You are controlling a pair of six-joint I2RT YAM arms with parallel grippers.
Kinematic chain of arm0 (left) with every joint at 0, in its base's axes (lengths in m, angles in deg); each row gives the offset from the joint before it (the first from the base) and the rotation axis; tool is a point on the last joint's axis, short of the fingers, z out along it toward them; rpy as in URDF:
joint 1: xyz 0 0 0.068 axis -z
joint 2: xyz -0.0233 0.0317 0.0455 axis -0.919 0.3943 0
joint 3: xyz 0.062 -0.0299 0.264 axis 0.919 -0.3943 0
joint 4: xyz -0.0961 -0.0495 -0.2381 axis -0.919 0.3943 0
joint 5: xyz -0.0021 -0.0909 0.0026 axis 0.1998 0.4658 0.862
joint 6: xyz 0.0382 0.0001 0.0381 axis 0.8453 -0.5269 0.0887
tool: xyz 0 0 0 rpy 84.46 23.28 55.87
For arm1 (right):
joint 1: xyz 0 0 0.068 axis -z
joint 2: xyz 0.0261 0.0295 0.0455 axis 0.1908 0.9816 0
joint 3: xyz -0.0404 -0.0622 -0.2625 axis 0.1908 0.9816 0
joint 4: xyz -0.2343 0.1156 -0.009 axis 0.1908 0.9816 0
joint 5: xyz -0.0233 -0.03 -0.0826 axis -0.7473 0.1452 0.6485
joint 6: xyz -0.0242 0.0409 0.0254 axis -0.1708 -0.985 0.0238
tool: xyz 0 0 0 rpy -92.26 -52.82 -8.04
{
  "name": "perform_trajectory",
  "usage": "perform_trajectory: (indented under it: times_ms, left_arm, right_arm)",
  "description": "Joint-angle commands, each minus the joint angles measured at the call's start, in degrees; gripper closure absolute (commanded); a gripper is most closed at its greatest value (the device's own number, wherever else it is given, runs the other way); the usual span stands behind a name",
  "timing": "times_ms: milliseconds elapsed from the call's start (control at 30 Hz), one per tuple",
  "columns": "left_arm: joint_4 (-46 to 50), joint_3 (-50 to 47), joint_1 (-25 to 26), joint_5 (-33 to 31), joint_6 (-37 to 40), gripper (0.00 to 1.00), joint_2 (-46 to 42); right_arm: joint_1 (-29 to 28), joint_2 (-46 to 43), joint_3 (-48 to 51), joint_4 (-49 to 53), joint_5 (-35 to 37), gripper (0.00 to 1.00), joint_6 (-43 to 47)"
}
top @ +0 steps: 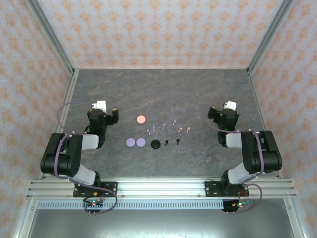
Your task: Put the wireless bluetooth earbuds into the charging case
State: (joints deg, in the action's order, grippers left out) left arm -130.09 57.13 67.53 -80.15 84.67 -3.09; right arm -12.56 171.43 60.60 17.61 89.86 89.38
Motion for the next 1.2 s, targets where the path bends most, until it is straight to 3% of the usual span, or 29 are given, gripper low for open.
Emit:
perform_trajectory:
  times_ms: [0,133,233,367,433,533,667,867,1000,1167]
  left_arm:
    - [0.23,1.01,0.61,-0.90,-0.45,0.00,-0.56]
    - [1.84,1.35,0.59,-4.50,-2.05,0.00,-2.15]
    - [8.70,2.53,0.64,-6.86,-2.82,0.00,-8.58]
    - [27.27,8.13,0.62,-9.53,-8.12,0.00,-19.01]
    - [40.11,13.34,0.56,-10.59,-15.32,0.00,-22.62]
    - [50.29,16.77,0.55,-7.35,-22.10,0.00,-26.31]
    - [55.47,15.85,0.63,2.82,-30.67,0.00,-31.91]
    - [57.81,11.76,0.73,17.23,-38.29,0.00,-35.30]
    - [56.54,9.09,0.86,20.08,-40.47,0.00,-36.92]
    - [56.38,8.09,1.04,18.99,-40.23,0.00,-37.31]
  right_arm:
    - [0.44,-0.30,-0.71,0.20,-0.46,0.01,-0.28]
    - [0.50,-1.09,-0.56,0.39,-0.17,0.01,-0.43]
    - [0.49,-6.18,-2.54,8.05,0.12,0.01,-0.46]
    - [0.36,-15.22,-5.63,20.72,0.24,0.01,-1.47]
    - [0.28,-18.55,-9.04,29.97,-1.87,0.01,-1.42]
    - [-2.07,-22.31,-13.01,41.50,-5.52,0.01,-1.58]
    - [-9.85,-25.14,-17.78,54.32,-10.90,0.01,-2.38]
    - [-27.58,-21.14,-26.55,69.87,-9.86,0.00,-2.54]
    - [-38.74,-12.96,-32.75,76.41,-8.03,0.00,-3.74]
    - [-47.73,-0.42,-41.67,83.15,-7.62,0.04,-3.42]
